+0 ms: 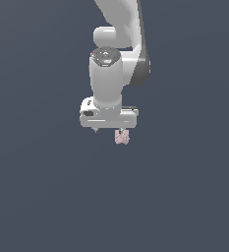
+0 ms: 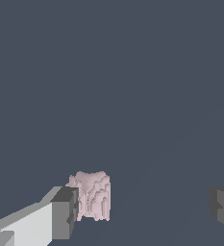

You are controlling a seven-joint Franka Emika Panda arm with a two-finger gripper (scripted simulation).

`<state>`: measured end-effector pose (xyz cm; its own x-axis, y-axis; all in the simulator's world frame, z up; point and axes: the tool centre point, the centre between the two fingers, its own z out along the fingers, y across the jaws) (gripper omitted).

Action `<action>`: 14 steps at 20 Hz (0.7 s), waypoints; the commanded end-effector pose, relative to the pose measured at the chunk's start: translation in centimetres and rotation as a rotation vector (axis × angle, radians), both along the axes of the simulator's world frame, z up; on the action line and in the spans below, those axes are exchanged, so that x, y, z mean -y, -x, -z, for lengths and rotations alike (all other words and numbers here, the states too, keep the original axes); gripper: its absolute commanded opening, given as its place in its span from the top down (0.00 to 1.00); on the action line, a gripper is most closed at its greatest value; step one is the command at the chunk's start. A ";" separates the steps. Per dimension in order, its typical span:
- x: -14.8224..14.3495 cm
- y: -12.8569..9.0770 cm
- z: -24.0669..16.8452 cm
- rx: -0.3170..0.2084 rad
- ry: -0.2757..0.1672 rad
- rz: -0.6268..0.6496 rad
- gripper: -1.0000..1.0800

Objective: Pick up the object and move it to a goal position.

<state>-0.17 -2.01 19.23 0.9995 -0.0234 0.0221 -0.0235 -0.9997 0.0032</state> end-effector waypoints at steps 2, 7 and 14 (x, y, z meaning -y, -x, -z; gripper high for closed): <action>0.0 0.0 0.0 0.000 0.000 -0.001 0.04; -0.1 -0.4 -0.4 0.007 -0.004 -0.018 0.04; -0.2 -0.5 -0.6 0.009 -0.006 -0.025 0.04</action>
